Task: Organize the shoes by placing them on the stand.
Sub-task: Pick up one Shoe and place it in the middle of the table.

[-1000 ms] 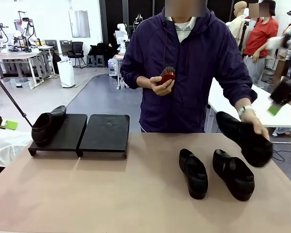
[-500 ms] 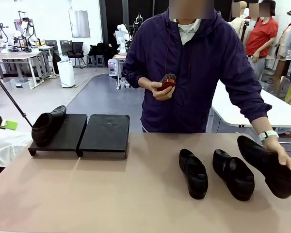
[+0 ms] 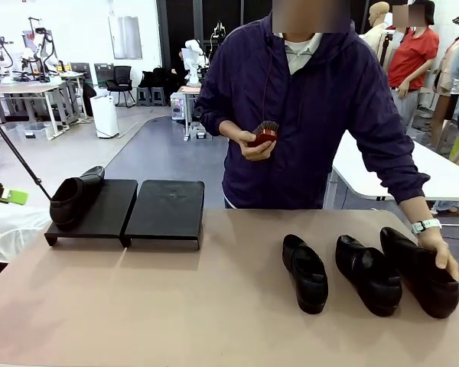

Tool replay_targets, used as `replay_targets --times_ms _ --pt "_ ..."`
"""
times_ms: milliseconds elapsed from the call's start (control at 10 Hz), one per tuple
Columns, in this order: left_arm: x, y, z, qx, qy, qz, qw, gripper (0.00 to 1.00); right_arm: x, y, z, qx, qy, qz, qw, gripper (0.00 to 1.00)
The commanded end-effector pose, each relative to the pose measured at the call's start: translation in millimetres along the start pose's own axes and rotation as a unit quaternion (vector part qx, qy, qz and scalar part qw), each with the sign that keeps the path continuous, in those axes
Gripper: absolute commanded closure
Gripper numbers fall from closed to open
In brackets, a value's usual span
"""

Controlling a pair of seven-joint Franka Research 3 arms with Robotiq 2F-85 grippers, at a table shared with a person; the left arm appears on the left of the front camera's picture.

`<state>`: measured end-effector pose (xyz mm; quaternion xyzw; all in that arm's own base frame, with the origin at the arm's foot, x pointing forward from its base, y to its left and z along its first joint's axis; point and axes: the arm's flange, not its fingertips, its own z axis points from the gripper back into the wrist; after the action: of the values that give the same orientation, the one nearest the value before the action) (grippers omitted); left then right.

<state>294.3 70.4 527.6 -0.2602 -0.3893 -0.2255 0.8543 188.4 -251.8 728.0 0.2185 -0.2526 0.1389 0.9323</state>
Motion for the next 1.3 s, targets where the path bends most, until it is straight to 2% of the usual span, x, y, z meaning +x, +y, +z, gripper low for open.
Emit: replay_targets --times_ms 0,100,300,600,700,1000,1200 --pt "-3.2 -1.5 0.1 0.001 0.005 -0.003 1.0 0.0 16.1 20.7 -14.5 -0.024 0.016 0.007 1.0 0.0" --pt "-3.2 -1.5 0.1 0.001 0.005 -0.003 1.0 0.0 26.0 30.2 -21.7 -0.048 0.037 0.002 0.998 0.0" --pt "-3.2 -1.5 0.1 0.001 0.005 -0.003 1.0 0.0 40.8 51.7 -35.2 -0.048 0.057 0.023 0.997 0.0" --pt "-3.2 -1.5 0.1 0.001 0.005 -0.003 1.0 0.0 64.0 87.1 -65.5 -0.079 0.112 0.04 0.99 0.0" --pt "-3.2 -1.5 0.1 0.001 0.005 -0.003 1.0 0.0 66.2 93.1 -66.7 -0.095 0.118 0.031 0.988 0.0" --pt "-3.2 -1.5 0.1 0.001 0.005 -0.003 1.0 0.0 62.3 89.8 -73.0 -0.078 0.128 0.041 0.988 0.0" --pt "-3.2 -1.5 0.1 0.001 0.005 -0.003 1.0 0.0 66.2 100.4 -85.4 -0.081 0.125 0.051 0.988 0.0"
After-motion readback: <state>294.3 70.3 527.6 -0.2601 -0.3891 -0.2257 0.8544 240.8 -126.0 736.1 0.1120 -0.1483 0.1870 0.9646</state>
